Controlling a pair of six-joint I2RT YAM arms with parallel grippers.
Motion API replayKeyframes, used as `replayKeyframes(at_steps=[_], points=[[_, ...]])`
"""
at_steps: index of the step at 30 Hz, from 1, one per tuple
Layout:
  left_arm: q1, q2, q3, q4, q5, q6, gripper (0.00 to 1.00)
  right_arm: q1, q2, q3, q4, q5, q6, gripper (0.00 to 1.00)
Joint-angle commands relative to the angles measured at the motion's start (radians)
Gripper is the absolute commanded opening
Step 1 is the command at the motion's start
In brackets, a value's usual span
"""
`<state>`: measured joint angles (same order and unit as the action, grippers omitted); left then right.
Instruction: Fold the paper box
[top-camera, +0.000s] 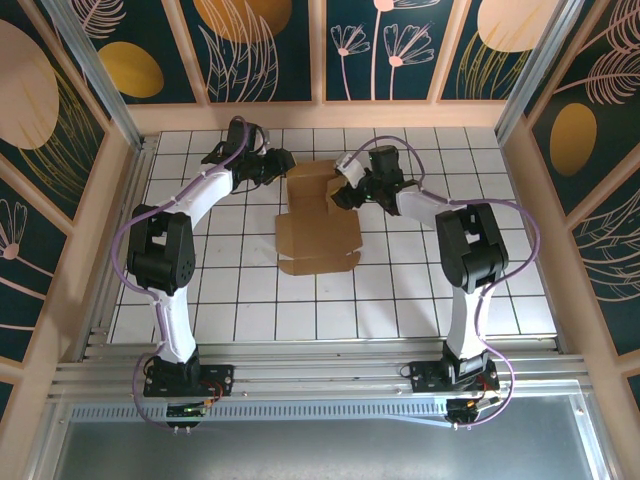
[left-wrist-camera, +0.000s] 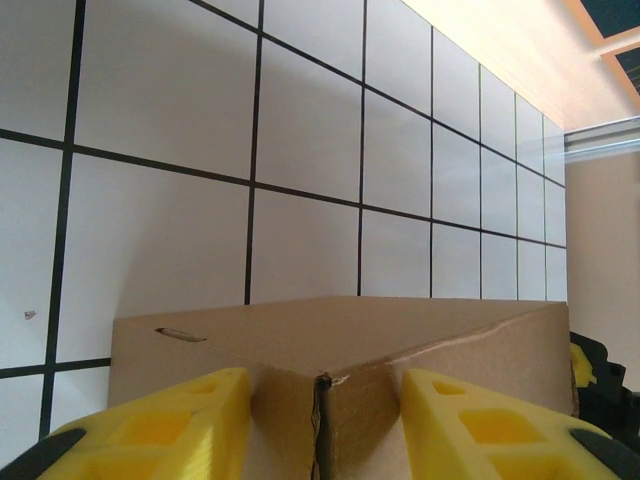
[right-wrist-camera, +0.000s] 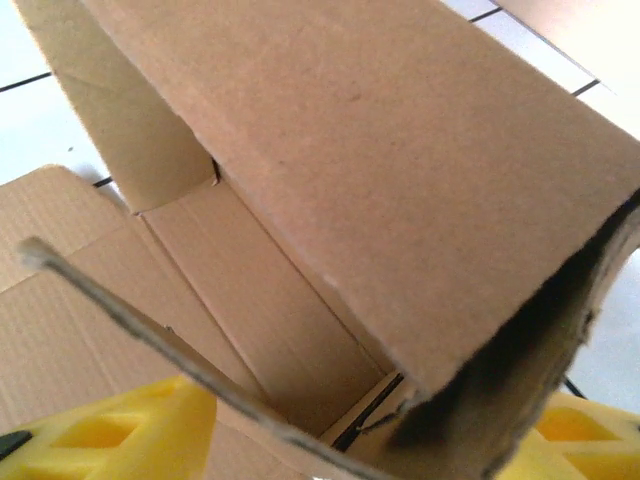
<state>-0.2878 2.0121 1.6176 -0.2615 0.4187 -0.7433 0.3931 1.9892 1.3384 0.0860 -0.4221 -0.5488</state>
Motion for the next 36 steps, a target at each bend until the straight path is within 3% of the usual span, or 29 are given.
replayKeyframes(at_steps=[1,5,13,26,29,34,36], points=[[-0.009,-0.014,-0.01,0.006,0.038,-0.02,0.44,0.029,0.025,0.03,0.108,0.061,0.105,0.58],[-0.011,-0.013,-0.008,0.013,0.046,-0.026,0.43,0.059,0.05,0.021,0.174,0.147,0.182,0.58],[-0.022,-0.001,0.007,0.015,0.061,-0.037,0.44,0.111,0.146,0.145,0.098,0.282,0.324,0.51],[-0.025,0.002,0.001,0.026,0.07,-0.046,0.44,0.145,0.189,0.137,0.167,0.433,0.518,0.16],[-0.029,-0.001,-0.012,0.045,0.08,-0.06,0.44,0.148,0.212,0.148,0.161,0.488,0.582,0.0],[-0.039,-0.002,-0.025,0.062,0.091,-0.068,0.44,0.171,0.233,0.122,0.208,0.48,0.619,0.01],[-0.04,-0.001,-0.023,0.061,0.089,-0.067,0.44,0.171,0.239,0.114,0.221,0.449,0.63,0.05]])
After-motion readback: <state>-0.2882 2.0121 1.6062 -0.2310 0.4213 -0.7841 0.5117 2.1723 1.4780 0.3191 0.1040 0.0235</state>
